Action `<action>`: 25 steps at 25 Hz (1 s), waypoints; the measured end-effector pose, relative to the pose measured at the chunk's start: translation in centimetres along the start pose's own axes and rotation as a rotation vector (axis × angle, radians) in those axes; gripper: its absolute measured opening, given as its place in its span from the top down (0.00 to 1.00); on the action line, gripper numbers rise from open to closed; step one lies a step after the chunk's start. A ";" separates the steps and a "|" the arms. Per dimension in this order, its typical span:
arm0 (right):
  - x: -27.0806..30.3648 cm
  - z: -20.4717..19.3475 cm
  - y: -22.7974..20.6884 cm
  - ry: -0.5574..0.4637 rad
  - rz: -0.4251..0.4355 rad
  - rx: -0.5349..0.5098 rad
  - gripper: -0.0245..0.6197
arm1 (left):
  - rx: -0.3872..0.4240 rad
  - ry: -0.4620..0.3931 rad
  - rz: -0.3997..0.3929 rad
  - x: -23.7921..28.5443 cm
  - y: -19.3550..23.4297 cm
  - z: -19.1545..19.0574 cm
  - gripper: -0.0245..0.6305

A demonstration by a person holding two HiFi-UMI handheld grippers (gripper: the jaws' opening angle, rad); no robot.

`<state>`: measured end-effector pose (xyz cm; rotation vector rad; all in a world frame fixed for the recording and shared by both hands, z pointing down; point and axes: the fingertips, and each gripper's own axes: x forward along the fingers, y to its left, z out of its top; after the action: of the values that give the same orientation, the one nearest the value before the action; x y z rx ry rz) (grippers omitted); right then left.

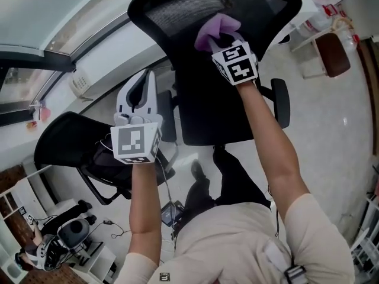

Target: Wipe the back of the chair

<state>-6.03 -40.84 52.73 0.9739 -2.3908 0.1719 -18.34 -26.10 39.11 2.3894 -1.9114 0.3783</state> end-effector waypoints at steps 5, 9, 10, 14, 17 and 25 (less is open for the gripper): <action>-6.4 2.1 1.0 -0.057 -0.027 0.009 0.89 | 0.003 -0.014 -0.012 -3.3 -0.4 1.9 0.95; -12.0 3.6 2.0 -0.095 -0.053 0.001 0.89 | 0.003 -0.035 -0.023 -6.1 -0.9 3.8 0.95; -13.4 4.0 2.3 -0.107 -0.060 -0.001 0.89 | 0.005 -0.042 -0.027 -6.9 -1.0 4.4 0.95; -19.0 6.1 3.5 -0.163 -0.089 -0.010 0.89 | 0.009 -0.063 -0.040 -10.1 -1.6 6.3 0.95; -23.1 7.8 4.8 -0.204 -0.106 -0.026 0.89 | 0.012 -0.073 -0.046 -12.7 -1.9 7.6 0.95; -32.3 11.8 7.9 -0.276 -0.142 -0.105 0.89 | 0.030 -0.107 -0.054 -18.6 -1.2 10.4 0.95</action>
<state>2.41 -19.04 26.24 1.1773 -2.5331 -0.1499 -19.37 -10.16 24.97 2.5232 -1.8910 0.2841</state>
